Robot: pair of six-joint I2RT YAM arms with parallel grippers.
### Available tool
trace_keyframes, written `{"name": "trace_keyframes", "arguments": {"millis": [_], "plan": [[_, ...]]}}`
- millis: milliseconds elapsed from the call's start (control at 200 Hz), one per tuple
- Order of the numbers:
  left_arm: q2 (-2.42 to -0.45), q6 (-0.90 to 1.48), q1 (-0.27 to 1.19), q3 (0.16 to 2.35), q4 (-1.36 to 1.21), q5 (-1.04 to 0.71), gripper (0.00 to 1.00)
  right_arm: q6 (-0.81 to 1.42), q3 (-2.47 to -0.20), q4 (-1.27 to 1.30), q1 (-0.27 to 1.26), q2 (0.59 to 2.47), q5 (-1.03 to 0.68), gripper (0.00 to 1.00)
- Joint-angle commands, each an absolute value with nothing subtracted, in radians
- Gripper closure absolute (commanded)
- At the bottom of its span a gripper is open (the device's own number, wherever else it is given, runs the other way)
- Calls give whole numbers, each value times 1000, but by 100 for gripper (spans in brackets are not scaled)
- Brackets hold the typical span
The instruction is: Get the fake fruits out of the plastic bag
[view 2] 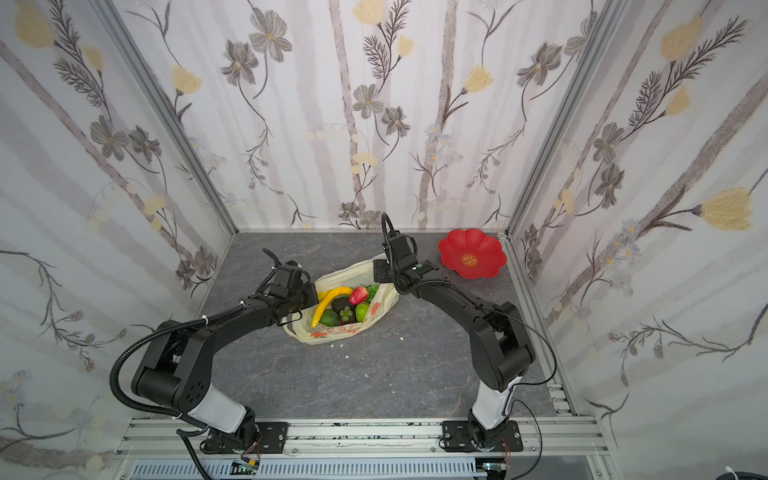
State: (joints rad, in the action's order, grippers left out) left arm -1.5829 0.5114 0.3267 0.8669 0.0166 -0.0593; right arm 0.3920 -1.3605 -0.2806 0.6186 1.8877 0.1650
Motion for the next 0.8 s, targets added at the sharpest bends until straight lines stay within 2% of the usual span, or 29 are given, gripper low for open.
{"name": "trace_keyframes", "arguments": {"millis": [0,180,300,385,495,595,794], "plan": [[-1592,550,321,870,-17,-106,100,425,-1318,-320,673,1852,342,22],[-1612,559,308,888,-23,-114,100,467,-1309,-360,735,1907,392,20],[-1627,565,289,898,-24,-114,100,472,-1300,-359,738,1942,390,25],[-1640,571,265,901,-23,-111,100,468,-1253,-327,729,1928,384,38],[-1666,574,222,907,-23,-109,100,451,-1171,-262,688,1890,327,68],[-1695,580,183,922,-23,-99,100,442,-1095,-202,627,1865,223,88],[-1782,586,146,1002,-21,-94,100,424,-1010,-106,580,1864,113,100]]}}
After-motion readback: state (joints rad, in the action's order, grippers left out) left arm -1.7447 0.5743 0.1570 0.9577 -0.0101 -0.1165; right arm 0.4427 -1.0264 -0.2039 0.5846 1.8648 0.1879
